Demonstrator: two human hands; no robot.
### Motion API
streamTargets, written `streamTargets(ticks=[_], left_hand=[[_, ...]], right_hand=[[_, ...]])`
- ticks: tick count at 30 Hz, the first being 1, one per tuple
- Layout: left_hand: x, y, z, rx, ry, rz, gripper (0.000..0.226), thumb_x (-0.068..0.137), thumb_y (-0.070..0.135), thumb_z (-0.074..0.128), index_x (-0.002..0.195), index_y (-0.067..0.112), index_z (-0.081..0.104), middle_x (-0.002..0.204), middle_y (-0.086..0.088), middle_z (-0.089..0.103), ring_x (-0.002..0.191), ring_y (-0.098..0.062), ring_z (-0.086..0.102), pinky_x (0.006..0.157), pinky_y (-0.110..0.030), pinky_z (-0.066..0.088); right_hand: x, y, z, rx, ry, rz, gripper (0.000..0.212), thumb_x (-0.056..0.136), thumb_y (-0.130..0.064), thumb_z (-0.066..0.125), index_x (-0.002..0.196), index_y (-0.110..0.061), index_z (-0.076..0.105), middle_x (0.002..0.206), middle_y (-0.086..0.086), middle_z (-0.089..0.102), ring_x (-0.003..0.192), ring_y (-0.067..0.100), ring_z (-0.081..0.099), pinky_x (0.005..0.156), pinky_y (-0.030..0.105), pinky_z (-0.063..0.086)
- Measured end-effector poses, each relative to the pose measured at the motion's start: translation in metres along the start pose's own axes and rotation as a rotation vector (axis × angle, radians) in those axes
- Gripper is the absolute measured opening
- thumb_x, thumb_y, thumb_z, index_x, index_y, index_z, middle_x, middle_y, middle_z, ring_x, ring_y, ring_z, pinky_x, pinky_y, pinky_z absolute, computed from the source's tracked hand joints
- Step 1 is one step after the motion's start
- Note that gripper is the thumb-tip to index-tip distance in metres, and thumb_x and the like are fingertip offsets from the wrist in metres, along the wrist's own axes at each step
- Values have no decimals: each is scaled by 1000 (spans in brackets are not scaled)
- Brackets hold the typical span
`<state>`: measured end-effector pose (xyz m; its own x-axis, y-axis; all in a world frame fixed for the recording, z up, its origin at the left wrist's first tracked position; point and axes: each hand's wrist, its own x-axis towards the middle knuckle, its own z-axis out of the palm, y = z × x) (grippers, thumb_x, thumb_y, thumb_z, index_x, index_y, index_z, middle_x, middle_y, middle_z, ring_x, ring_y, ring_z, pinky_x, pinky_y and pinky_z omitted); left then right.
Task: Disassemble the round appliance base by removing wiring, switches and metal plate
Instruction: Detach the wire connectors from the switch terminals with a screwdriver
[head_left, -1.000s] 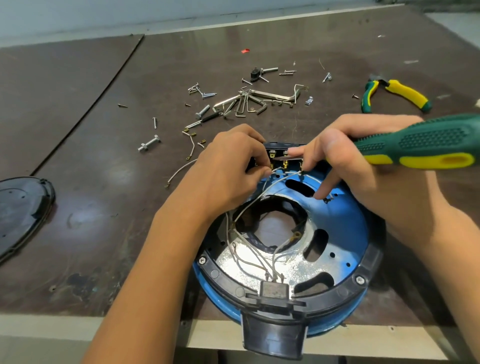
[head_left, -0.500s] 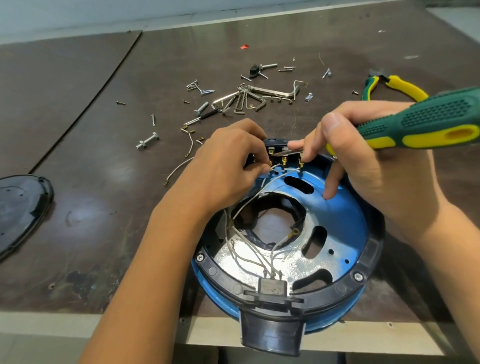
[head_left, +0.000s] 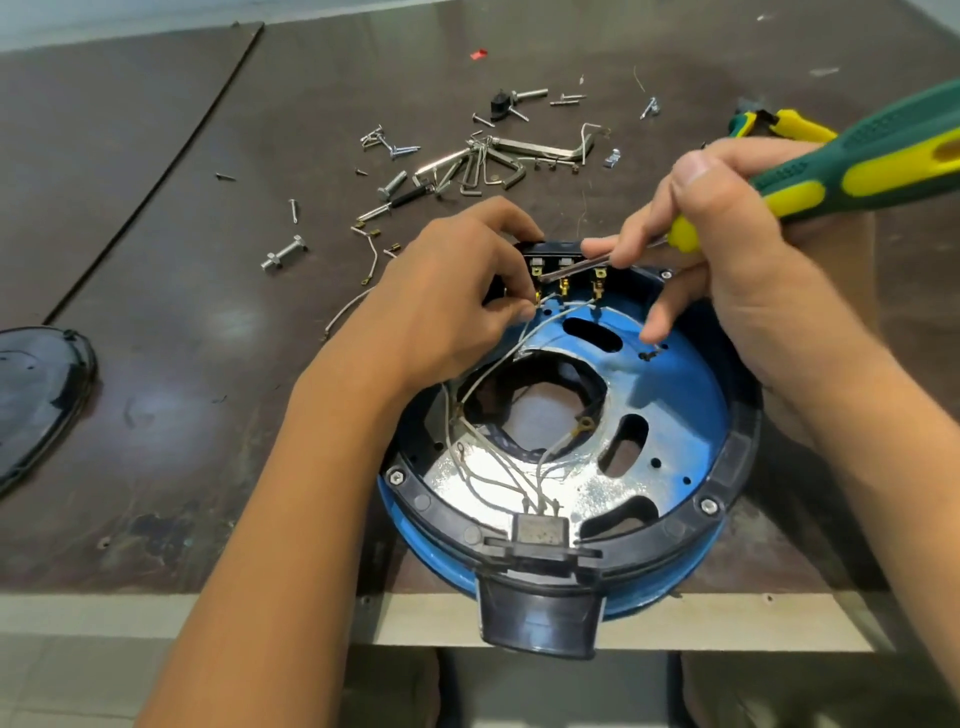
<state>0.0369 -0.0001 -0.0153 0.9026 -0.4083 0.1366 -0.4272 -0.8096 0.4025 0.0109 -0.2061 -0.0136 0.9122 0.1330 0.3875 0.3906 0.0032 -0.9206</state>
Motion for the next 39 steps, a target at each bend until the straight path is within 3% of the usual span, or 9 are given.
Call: streamTargets(ticks=[5, 10, 14, 18, 24, 27, 33, 37, 39], left_hand=[[1, -1, 0, 1, 0, -5, 2, 87, 22, 77, 88, 21, 79, 133, 12, 55, 111, -15, 58, 93, -44, 49], [1, -1, 1, -12, 10, -14, 2, 86, 21, 77, 87, 21, 79, 132, 12, 56, 111, -17, 58, 92, -44, 49], [1, -2, 2, -15, 18, -23, 3, 87, 21, 77, 88, 20, 79, 132, 12, 56, 113, -18, 58, 94, -45, 48], [1, -2, 2, -23, 19, -34, 4, 87, 22, 77, 88, 20, 80, 132, 13, 56, 112, -16, 58, 93, -46, 48], [1, -1, 2, -33, 21, -39, 5, 88, 23, 76, 87, 20, 79, 131, 13, 57, 111, -15, 58, 91, -46, 49], [1, 0, 2, -34, 24, -41, 5, 88, 23, 75, 86, 21, 79, 130, 13, 57, 110, -15, 58, 91, -46, 50], [1, 0, 2, -32, 20, -45, 5, 89, 24, 75, 88, 21, 79, 130, 14, 56, 109, -15, 58, 91, -46, 50], [1, 0, 2, -30, 11, -47, 5, 89, 25, 75, 88, 22, 79, 131, 14, 55, 107, -14, 58, 90, -46, 50], [1, 0, 2, -35, 9, -45, 5, 89, 25, 75, 88, 22, 79, 131, 14, 55, 107, -14, 59, 90, -46, 50]], right_hand=[[5, 5, 0, 90, 17, 31, 37, 106, -26, 51, 70, -24, 61, 70, 4, 71, 89, 29, 79, 43, 24, 55], [2, 6, -3, 17, 9, -39, 35, 109, -22, 49, 76, -15, 62, 74, 6, 71, 91, 28, 78, 53, 30, 61], [-1, 5, -3, -40, -31, -111, 35, 110, -14, 46, 80, -4, 61, 80, 20, 67, 94, 25, 78, 53, 35, 62], [1, 6, -5, -61, -57, -112, 35, 110, -17, 48, 79, -7, 63, 77, 11, 69, 89, 28, 78, 47, 31, 58], [4, 8, -3, 76, -8, -36, 37, 108, -24, 52, 74, -13, 60, 74, 8, 71, 77, 45, 75, 51, 18, 54], [7, 8, -3, 136, -9, -17, 37, 108, -23, 52, 72, -15, 60, 71, 8, 69, 87, 37, 78, 39, 19, 46], [9, 8, -3, 157, 19, 13, 38, 107, -23, 53, 70, -18, 60, 69, 11, 69, 80, 43, 76, 36, 17, 40], [11, 7, -3, 174, 18, 24, 37, 107, -20, 53, 71, -12, 60, 68, 11, 70, 72, 61, 68, 43, 14, 47], [11, 7, -2, 188, 21, 35, 37, 107, -19, 52, 71, -12, 59, 68, 10, 69, 73, 61, 67, 44, 15, 48]])
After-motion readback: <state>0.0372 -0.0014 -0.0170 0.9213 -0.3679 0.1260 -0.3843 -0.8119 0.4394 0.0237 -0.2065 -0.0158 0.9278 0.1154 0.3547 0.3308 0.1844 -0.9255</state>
